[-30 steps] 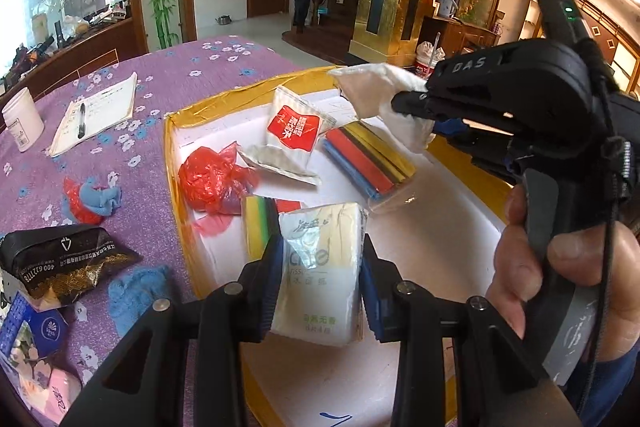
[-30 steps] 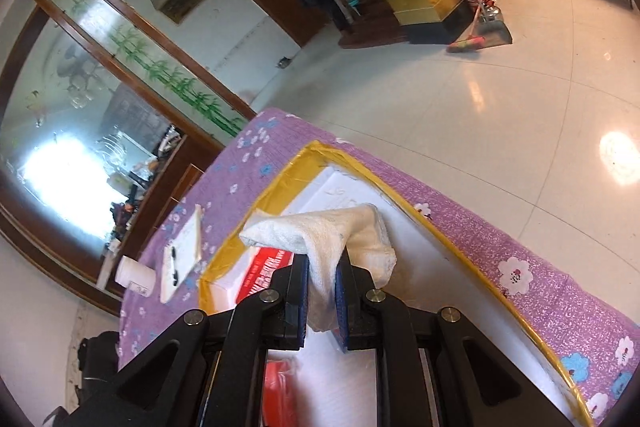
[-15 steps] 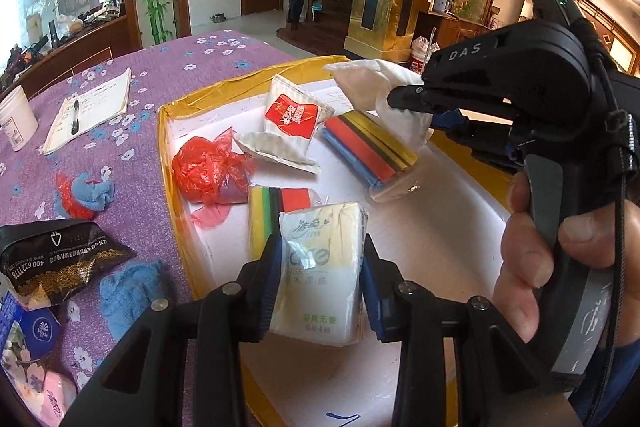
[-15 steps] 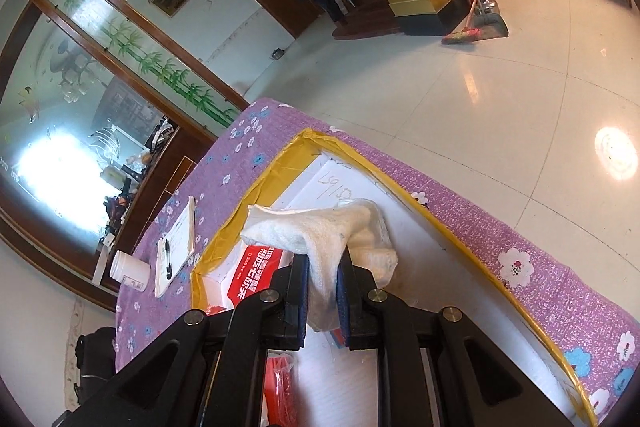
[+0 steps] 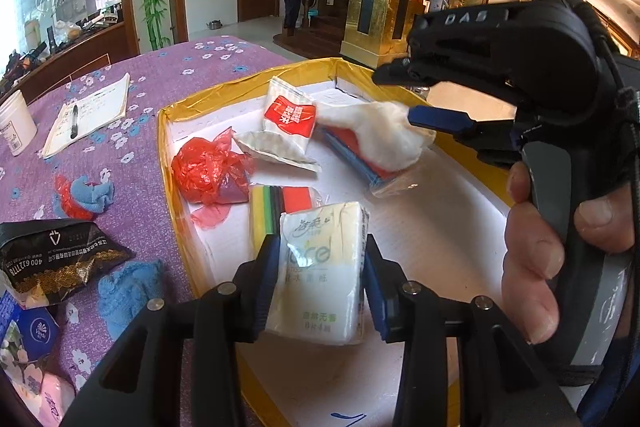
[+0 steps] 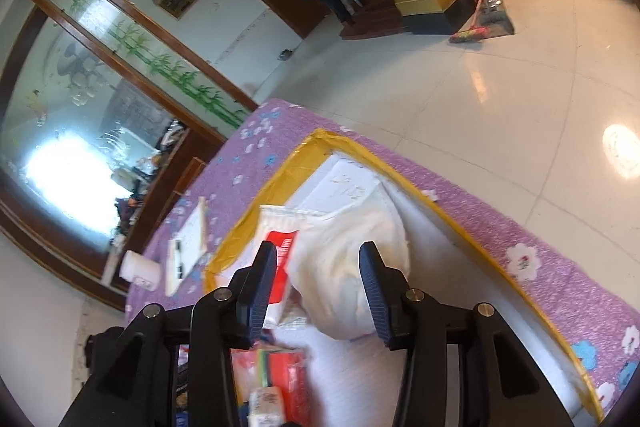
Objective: Organize soft objects
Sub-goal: 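Lower the Face tissue pack and white towel into the box, open both tools, then withdraw both open tools from the box back over the table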
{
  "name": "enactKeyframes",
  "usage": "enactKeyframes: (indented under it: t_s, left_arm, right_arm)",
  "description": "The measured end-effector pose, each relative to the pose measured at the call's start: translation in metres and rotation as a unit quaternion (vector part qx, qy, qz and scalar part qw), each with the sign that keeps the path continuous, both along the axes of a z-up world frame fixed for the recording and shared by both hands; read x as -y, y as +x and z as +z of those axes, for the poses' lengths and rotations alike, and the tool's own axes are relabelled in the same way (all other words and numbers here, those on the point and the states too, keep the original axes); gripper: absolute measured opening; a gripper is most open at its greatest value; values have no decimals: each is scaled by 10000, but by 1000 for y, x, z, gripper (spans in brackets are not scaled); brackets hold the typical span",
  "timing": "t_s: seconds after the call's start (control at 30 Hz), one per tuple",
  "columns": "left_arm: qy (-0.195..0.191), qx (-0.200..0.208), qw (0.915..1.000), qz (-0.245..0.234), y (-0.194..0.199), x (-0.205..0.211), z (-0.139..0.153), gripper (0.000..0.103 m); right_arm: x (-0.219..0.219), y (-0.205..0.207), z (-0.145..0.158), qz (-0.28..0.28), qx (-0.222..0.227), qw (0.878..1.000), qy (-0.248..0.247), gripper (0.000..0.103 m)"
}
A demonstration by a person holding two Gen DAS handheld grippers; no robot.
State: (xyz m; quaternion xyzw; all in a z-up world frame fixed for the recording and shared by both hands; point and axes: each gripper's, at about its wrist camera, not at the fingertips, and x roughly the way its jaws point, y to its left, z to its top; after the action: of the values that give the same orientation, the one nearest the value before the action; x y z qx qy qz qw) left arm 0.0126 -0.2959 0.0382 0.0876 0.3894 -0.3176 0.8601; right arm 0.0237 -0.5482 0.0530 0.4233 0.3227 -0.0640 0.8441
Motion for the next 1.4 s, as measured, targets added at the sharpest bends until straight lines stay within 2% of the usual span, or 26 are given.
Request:
enactKeyframes:
  t_s: [0.2, 0.43, 0.53, 0.67, 0.83, 0.97, 1.1, 1.17, 1.4]
  left_arm:
    - [-139, -30, 9999, 71, 2, -8, 3, 58]
    - [-206, -23, 9997, 126, 2, -12, 5, 61]
    - [-257, 36, 9996, 123, -1, -13, 8, 67]
    - [-294, 86, 9995, 117, -3, -13, 11, 68]
    - [-289, 93, 9995, 128, -3, -14, 12, 70]
    - [-259, 136, 9994, 174, -4, -14, 12, 75]
    - [-188, 296, 9991, 249, -7, -14, 15, 81]
    - [-165, 413, 9986, 285, -9, -15, 17, 83]
    - [-96, 632, 9973, 351, -15, -13, 23, 90]
  right_arm:
    - [-9, -4, 10, 127, 371, 9992, -13, 46]
    - [-14, -10, 18, 19, 404, 9988, -266, 46]
    - [-16, -16, 22, 25, 397, 9986, -346, 46]
    - [-21, -21, 27, 139, 350, 9981, -484, 55]
    - [-22, -25, 27, 259, 230, 9981, -500, 57]
    - [-20, -31, 25, 282, 158, 9981, -517, 64]
    - [-19, -39, 23, 240, 95, 9982, -550, 71]
    - [-19, -42, 23, 215, 58, 9982, -564, 79]
    - [-18, -51, 27, 175, -9, 9978, -632, 86]
